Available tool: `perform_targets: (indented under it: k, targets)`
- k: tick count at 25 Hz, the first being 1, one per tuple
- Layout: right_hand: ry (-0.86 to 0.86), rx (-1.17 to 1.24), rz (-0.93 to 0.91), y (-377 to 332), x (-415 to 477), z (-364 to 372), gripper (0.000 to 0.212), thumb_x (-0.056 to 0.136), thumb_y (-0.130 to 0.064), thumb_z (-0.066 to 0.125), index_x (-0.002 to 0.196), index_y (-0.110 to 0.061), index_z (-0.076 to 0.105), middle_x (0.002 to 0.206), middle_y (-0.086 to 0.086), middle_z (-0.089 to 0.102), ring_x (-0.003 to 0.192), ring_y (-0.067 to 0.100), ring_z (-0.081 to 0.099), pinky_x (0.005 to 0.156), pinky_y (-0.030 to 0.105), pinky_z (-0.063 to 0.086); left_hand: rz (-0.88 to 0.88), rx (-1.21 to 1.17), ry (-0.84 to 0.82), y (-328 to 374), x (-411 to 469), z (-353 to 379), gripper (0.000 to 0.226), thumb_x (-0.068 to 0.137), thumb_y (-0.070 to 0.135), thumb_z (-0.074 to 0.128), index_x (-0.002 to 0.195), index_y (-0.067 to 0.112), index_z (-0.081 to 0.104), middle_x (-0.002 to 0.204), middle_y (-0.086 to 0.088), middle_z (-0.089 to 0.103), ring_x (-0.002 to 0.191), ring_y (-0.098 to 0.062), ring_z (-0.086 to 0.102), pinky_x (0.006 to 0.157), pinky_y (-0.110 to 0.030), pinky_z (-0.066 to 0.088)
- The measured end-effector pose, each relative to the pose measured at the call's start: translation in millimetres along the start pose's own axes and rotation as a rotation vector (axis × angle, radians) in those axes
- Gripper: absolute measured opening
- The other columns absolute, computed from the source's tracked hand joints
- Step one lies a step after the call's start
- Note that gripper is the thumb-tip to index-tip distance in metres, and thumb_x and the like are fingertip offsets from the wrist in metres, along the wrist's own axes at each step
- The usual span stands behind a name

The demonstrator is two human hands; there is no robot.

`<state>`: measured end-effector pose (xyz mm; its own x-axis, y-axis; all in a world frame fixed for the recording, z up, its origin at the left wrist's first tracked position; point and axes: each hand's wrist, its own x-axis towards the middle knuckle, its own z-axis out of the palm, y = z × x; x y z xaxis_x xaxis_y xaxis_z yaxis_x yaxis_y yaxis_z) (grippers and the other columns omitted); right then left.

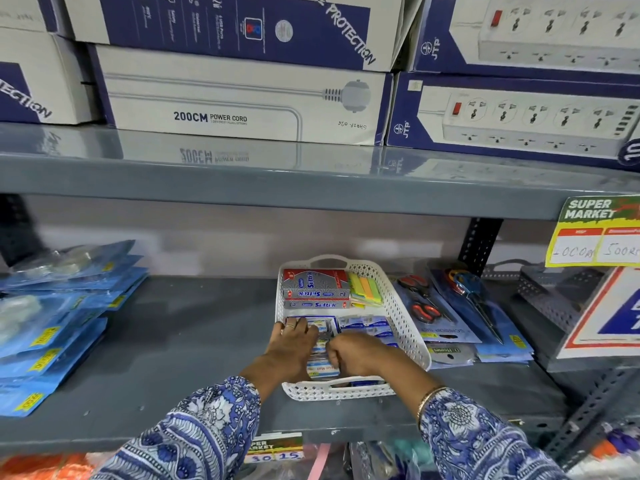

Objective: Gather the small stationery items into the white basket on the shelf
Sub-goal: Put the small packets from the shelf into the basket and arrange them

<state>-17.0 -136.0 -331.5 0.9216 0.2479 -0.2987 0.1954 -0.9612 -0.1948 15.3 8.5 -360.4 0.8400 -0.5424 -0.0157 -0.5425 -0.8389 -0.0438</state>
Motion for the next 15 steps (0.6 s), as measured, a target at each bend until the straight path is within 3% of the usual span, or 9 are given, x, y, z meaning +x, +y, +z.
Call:
perform_targets:
  k: [6,10,15]
  targets:
    - [0.104,-0.095,0.005,-5,10,-4,0.019,0.076,-0.006,0.066,0.079,-0.017,0.05,0.085,0.004,0.051,0.078,0.022,0.047,0.05,0.026,0.029,-0.087,0.014,0.026,-7,10,-1,0.083,0.067,0.039,0.074,0.132,0.012,0.029,0.137,-0.007,0.033,0.128,-0.026,0.029,0.107,-0.041,0.024]
    - [0.159,-0.096,0.011,-1,20,-4,0.016,0.077,-0.008,0.064,0.084,-0.016,0.052,0.091,0.011,0.057,0.084,0.026,0.054,0.067,0.028,0.036,-0.113,0.0,0.059,-13,19,-2,0.082,0.07,0.041,0.072,0.133,0.013,0.028,0.136,-0.008,0.034,0.126,-0.026,0.03,0.106,-0.041,0.025]
    - [0.173,-0.037,0.021,11,22,-1,0.027,0.074,-0.024,0.072,0.088,-0.02,0.05,0.101,0.009,0.061,0.096,0.027,0.057,0.068,0.03,0.037,-0.091,-0.006,0.049,-12,17,-3,0.085,0.068,0.044,0.073,0.133,0.014,0.028,0.136,-0.008,0.033,0.126,-0.026,0.03,0.107,-0.041,0.024]
